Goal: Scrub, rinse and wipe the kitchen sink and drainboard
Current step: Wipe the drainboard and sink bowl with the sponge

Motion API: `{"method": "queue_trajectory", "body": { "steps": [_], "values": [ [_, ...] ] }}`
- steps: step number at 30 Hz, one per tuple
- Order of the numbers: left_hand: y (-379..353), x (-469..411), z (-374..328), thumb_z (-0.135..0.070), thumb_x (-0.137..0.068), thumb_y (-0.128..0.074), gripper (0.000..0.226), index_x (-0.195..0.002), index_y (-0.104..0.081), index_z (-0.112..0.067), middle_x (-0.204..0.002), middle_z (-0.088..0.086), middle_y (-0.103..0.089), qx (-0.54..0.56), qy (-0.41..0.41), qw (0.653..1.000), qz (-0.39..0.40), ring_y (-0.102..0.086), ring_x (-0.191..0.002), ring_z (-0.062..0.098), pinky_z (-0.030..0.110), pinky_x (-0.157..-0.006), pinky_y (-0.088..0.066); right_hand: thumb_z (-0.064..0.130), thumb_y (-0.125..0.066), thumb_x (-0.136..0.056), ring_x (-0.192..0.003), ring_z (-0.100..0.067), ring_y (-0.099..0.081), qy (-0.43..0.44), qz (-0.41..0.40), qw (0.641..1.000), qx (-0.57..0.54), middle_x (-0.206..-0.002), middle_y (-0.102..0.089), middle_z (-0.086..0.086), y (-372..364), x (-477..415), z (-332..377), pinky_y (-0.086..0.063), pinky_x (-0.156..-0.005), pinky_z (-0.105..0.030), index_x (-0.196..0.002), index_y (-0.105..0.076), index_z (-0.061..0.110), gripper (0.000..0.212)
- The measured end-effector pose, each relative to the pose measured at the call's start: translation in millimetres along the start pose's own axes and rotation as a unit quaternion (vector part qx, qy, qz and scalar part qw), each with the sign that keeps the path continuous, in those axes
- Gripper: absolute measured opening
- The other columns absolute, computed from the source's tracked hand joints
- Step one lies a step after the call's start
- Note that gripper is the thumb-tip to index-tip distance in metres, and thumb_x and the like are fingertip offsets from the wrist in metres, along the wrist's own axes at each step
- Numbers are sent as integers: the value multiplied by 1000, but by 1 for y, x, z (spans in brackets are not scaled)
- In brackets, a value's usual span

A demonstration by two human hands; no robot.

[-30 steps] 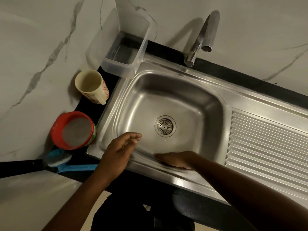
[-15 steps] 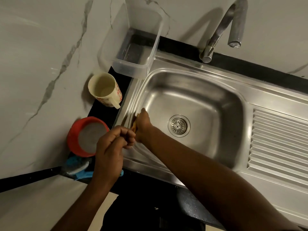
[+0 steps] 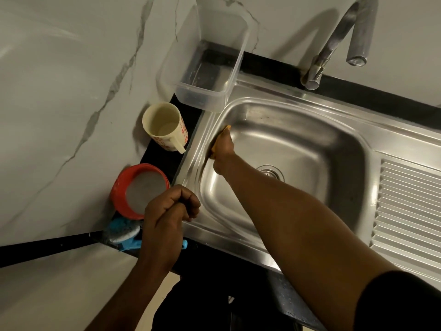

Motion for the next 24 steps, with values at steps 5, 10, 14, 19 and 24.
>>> {"method": "queue_trajectory", "body": {
  "steps": [5, 10, 14, 19, 24],
  "values": [
    [-3, 5, 3, -3, -76, -45, 27, -74, -69, -15, -73, 9, -68, 15, -6, 1000, 15, -64, -72, 25, 23, -64, -55, 73, -13, -102, -111, -34, -59, -56, 37, 993, 95, -130, -58, -18, 7, -1, -61, -49, -95, -48, -162, -27, 13, 87],
    [-7, 5, 6, -1, -75, -44, 27, -75, -69, -13, -72, 12, -65, 35, -14, 999, 29, -60, -73, 33, 31, -64, -53, 67, -7, -105, -50, -16, -46, -90, 106, 959, 246, -53, -47, -4, 29, 50, -84, -46, -66, -30, -66, -54, 11, 83],
    [-12, 6, 1, 9, -81, -43, 26, -78, -66, -2, -72, 17, -63, 39, -23, 999, 30, -59, -71, 33, 29, -63, -54, 37, -35, -111, -75, 1, -42, -1, 217, 906, 365, -89, -45, 17, 45, 78, -90, -38, -72, -22, -116, -55, 31, 22],
    [-12, 4, -11, 0, -76, -44, 23, -78, -67, -4, -75, 13, -66, 43, -38, 998, 15, -63, -71, 21, 25, -63, -55, 56, -53, -98, -87, -14, -57, 133, 252, 817, 501, -101, -63, 3, 77, 114, -76, -44, -79, -31, -131, -60, 34, 40],
    [-3, -2, -17, 0, -78, -44, 27, -77, -68, -11, -77, 14, -66, 38, -51, 998, -9, -63, -72, 22, 25, -64, -55, 30, -58, -104, -81, -12, -66, 282, 119, 847, 435, -95, -70, 6, 82, 132, -32, -49, -73, -28, -128, -65, 28, 26]
  ]
}}
Point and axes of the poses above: each hand's wrist, its own x-axis away from the middle knuckle, its own y-axis out of the back of the hand, z = x × y, the point moved 4 cm from there along -x, towards the middle knuckle
